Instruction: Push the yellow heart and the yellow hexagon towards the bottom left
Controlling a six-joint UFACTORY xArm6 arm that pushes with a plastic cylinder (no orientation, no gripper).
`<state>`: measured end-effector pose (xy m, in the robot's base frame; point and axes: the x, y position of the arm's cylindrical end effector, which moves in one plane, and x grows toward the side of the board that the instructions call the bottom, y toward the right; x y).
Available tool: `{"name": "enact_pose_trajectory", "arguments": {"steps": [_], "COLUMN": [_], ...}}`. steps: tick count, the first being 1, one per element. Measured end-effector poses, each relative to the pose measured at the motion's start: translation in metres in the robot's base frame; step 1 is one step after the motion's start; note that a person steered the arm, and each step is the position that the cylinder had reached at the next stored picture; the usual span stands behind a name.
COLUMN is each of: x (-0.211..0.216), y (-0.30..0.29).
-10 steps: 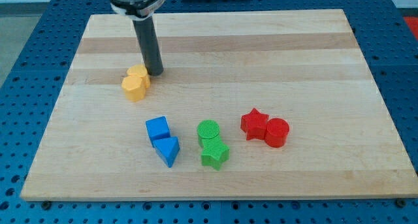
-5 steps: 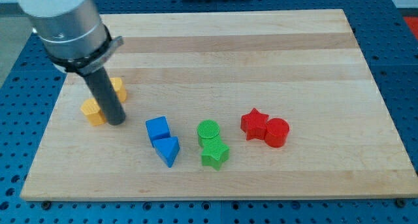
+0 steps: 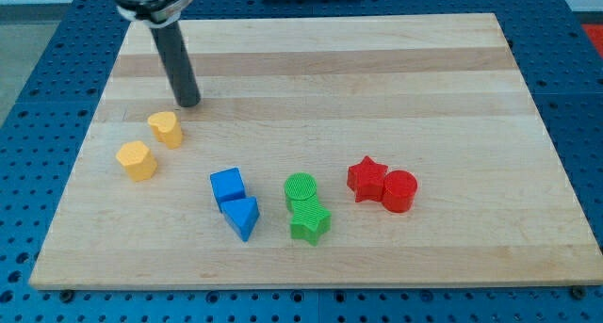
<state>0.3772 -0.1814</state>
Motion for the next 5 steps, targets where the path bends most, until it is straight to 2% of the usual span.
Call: {"name": "enact_pose_trajectory", "arguments": {"steps": [5], "x": [0.103], "y": [-0.053]}}
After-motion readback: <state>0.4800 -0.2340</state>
